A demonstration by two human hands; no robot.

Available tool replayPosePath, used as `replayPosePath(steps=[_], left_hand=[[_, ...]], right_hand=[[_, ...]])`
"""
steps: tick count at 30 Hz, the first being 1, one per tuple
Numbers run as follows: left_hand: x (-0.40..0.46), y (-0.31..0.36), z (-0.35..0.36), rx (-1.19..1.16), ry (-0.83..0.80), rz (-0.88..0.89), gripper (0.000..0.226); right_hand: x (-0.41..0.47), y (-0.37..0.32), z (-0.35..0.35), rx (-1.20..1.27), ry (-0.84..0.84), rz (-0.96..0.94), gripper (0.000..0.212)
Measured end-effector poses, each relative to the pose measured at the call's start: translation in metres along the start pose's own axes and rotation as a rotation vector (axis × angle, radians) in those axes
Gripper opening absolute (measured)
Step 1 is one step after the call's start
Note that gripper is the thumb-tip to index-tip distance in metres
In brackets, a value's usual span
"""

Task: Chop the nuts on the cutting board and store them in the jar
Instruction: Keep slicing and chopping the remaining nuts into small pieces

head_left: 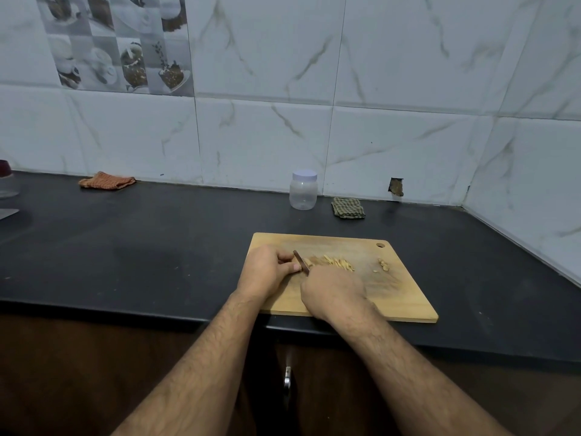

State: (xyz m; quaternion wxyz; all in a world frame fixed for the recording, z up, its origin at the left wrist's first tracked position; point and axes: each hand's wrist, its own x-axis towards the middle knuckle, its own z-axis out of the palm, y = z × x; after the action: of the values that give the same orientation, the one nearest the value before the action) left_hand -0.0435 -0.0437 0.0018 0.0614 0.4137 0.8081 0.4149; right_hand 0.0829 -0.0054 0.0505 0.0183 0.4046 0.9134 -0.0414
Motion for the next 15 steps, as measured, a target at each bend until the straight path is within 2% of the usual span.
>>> replayPosePath(steps=[15], left_hand=[[-0.0011,0.0026,-0.0004,0.013,0.026,-0.004,0.012]], right_hand=[[0.0098,-0.0025,-0.0032,0.006,-0.023,-0.031,0.033]])
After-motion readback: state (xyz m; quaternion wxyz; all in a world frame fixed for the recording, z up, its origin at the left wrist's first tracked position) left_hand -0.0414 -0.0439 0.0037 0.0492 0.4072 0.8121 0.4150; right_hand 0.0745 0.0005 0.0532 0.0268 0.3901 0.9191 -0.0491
